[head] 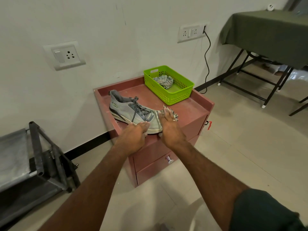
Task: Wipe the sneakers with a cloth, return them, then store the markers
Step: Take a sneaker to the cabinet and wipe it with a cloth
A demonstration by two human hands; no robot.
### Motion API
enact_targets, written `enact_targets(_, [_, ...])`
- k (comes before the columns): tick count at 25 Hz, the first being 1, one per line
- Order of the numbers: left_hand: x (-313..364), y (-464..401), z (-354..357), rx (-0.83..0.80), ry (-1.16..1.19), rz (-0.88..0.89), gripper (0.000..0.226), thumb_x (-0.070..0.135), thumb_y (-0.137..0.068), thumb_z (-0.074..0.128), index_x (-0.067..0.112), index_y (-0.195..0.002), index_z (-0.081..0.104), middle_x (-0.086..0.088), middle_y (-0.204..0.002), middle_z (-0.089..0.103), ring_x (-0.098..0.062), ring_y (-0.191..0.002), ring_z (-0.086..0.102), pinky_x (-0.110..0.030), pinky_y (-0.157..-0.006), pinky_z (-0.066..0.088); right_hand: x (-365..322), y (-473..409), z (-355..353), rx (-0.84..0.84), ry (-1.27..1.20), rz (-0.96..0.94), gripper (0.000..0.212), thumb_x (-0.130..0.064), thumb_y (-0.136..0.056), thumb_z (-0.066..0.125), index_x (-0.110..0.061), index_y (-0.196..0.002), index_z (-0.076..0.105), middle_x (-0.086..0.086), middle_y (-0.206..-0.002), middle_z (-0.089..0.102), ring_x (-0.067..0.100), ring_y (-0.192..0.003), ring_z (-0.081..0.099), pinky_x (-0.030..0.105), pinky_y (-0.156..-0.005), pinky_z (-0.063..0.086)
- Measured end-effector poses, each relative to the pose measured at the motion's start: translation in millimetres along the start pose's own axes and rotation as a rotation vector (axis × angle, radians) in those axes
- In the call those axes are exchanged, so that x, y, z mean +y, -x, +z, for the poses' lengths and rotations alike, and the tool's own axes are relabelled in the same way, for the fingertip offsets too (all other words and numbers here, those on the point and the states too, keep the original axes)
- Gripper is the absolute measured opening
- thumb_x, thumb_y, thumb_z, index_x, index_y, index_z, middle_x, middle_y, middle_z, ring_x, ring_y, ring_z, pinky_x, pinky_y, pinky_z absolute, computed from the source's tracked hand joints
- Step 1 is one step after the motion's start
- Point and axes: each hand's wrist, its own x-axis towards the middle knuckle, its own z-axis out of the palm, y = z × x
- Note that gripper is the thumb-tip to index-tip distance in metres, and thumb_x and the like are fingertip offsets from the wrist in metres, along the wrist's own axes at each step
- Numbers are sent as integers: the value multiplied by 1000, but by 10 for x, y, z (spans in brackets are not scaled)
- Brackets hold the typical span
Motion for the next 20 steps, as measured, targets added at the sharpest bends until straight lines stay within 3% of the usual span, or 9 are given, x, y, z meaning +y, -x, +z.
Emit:
enact_targets(3, [3,-49,-63,114,-17,-16,63,25,-99,51,20,-157,25,1,-163,27,-17,-149,24,-40,-123,9,55,-86,-16,23,46,-73,60,1,-85,66,-24,-138,57,2,-164,27,30,-153,17,48,-119,32])
enact_targets(7, [-40,-156,-52,182,-130,-50,82,43,-91,62,22,-158,20,-2,-167,9,-15,-154,2,-47,-123,-3,351,-122,-240,-32,-83,-169,52,2,-72,74,-15,-121,71,10,-154,46,30,-147,33,27,-120,14])
enact_targets(9, [-45,-216,-35,175,-192,-28,93,56,-86,63,26,-159,14,-2,-167,-3,-16,-154,-9,-52,-123,-4,575,-98,-394,-89,-126,-187,55,3,-65,77,-16,-117,74,9,-151,50,28,-145,38,39,-123,23])
enact_targets(11, [-41,-243,16,140,-185,-14,101,69,-82,59,33,-158,5,0,-167,-12,-16,-153,-13,-53,-122,-6,734,-22,-482,-145,-194,-149,59,7,-68,75,-20,-121,73,4,-153,48,23,-145,39,43,-120,31])
enact_targets(13, [-36,-260,76,97,-165,-17,103,76,-80,53,36,-158,0,2,-166,-16,-16,-153,-10,-52,-122,-7,769,68,-550,-136,-350,-47,61,3,-82,71,-22,-137,62,1,-153,47,15,-142,42,35,-120,32])
enact_targets(15, [-53,-268,111,83,-178,-31,103,78,-81,48,35,-158,-4,2,-165,-19,-16,-154,-8,-51,-122,-7,681,71,-615,70,-438,60,62,-4,-90,66,-18,-148,49,0,-145,54,13,-134,49,25,-113,35])
enact_targets(17, [-57,-259,124,83,-185,-45,104,79,-82,46,33,-158,-8,3,-165,-21,-17,-154,-7,-51,-122,-6,482,25,-609,280,-346,105,69,7,-88,59,-12,-152,42,3,-150,49,17,-139,44,29,-116,33])
enact_targets(18, [-44,-254,120,85,-184,-51,104,80,-83,45,33,-158,-11,3,-164,-22,-16,-154,-6,-50,-123,-6,355,-1,-580,281,-262,79,74,13,-86,54,-12,-154,38,4,-156,42,19,-146,37,36,-121,28])
enact_targets(20, [-20,-244,109,85,-189,-59,105,81,-83,42,32,-157,-14,4,-164,-22,-15,-154,-5,-50,-123,-6,100,-27,-487,65,-50,9,72,10,-90,49,-17,-156,33,2,-163,31,20,-153,21,47,-125,17])
